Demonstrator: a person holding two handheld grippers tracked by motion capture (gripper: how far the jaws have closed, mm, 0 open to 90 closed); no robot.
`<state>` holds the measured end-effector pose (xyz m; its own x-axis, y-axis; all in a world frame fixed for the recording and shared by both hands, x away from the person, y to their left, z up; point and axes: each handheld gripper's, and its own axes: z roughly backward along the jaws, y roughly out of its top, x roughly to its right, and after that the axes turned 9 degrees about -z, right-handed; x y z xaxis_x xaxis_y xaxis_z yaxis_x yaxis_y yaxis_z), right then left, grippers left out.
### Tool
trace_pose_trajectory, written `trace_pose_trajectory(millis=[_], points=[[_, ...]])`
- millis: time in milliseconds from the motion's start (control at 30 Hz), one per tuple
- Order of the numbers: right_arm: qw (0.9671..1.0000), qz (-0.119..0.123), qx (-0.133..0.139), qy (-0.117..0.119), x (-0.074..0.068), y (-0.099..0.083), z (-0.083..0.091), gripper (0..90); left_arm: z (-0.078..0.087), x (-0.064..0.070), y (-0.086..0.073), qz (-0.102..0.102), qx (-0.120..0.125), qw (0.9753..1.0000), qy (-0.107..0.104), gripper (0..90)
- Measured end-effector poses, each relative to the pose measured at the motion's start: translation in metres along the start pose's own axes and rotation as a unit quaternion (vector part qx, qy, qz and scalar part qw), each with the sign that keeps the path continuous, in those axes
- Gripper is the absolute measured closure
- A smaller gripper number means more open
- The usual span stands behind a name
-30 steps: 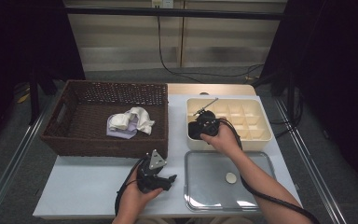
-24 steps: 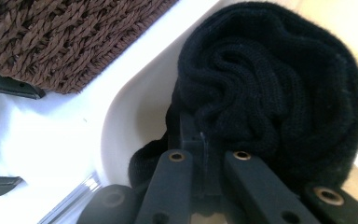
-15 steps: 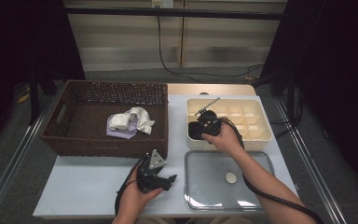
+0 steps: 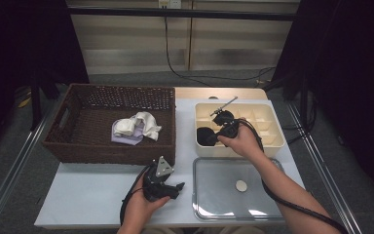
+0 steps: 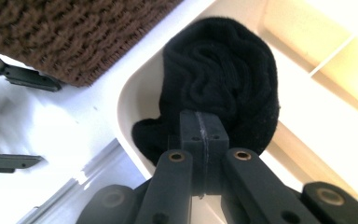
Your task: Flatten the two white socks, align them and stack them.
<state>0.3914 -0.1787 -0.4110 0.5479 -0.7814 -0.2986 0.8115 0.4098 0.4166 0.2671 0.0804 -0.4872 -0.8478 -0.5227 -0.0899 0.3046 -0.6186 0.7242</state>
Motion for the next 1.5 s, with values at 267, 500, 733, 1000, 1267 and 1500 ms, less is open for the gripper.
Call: trace_pose_trajectory(millis=[267,500,733,1000,1267,1500], points=[[0.9998,0.003,-0.019,0.006,0.001,0.001,-0.020,90.0,0.000,0.000,0.000,0.000,0.000,1.0000,0.001,25.0],[0.9992,0.017,-0.036,-0.010,-0.001,0.000,-0.033,90.0,0.000,0.000,0.000,-0.003,-0.002,1.0000,0.000,25.0],[0.9995,0.016,-0.026,-0.001,-0.001,-0.002,-0.031,90.0,0.000,0.000,0.000,-0.002,-0.001,1.0000,0.000,25.0],[0.9996,0.020,0.010,0.019,0.002,-0.007,-0.012,88.8,0.000,0.000,0.000,-0.001,0.000,1.0000,0.000,25.0],[0.9985,0.018,0.051,0.014,0.002,-0.020,0.017,79.1,0.000,0.000,0.000,-0.004,-0.002,1.0000,0.001,25.0],[0.9968,0.027,0.074,0.014,0.001,-0.029,0.037,70.7,0.000,0.000,0.000,-0.002,-0.001,1.0000,0.001,25.0]])
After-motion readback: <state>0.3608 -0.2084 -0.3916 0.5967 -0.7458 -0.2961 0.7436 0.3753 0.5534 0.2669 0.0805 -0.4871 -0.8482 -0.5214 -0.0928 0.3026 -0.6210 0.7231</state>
